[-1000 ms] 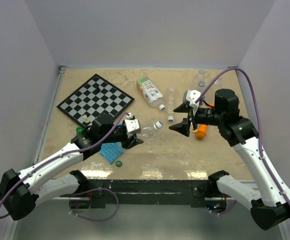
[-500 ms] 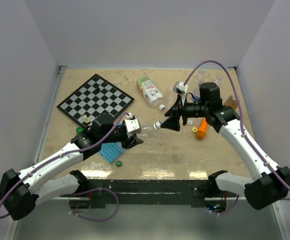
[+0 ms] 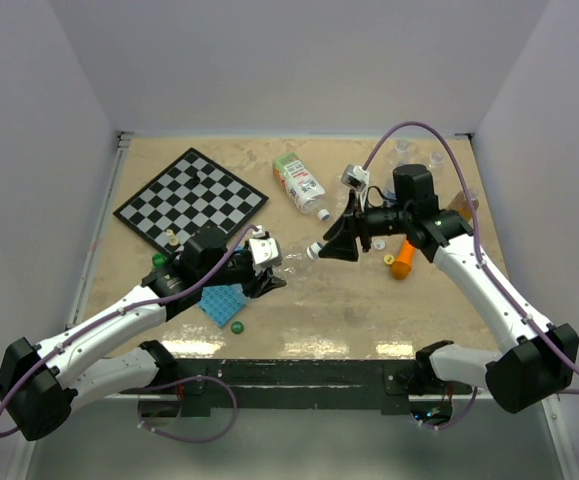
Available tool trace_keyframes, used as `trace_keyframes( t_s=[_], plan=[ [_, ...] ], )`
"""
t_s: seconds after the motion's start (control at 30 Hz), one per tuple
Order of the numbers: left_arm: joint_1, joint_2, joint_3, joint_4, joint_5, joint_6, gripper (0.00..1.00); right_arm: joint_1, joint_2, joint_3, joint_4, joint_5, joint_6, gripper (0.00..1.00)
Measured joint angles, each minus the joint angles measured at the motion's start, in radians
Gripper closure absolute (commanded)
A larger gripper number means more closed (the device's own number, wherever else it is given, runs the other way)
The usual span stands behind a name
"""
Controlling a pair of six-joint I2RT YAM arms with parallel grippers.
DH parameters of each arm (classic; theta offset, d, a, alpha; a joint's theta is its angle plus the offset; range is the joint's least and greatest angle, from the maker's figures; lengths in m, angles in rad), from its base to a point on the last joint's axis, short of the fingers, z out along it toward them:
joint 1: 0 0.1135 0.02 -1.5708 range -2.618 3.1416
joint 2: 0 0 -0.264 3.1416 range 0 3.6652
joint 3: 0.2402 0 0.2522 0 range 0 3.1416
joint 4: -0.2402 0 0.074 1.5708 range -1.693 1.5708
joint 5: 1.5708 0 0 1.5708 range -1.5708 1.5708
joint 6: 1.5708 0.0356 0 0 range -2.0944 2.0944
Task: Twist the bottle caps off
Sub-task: Unscrew the bottle cap from the plastic bottle.
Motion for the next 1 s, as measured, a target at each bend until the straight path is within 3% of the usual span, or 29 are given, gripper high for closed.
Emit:
trace_keyframes(
  t_s=[0.17, 0.53, 1.0],
  plan=[
    [0.0, 0.0, 0.0, 0.0, 0.0, 0.0, 0.98, 0.013, 0.018, 0.002, 0.0, -0.013, 0.003, 0.44],
    [0.002, 0.001, 0.0, 0.003, -0.007, -0.001, 0.98, 0.029, 0.045, 0.017, -0.01, -0.045, -0.015, 0.83],
    [0.001, 0.0, 0.0, 0.026, 0.002, -0.001, 0.98, 0.01, -0.019, 0.024, -0.032, -0.033, -0.107, 0.9]
  ],
)
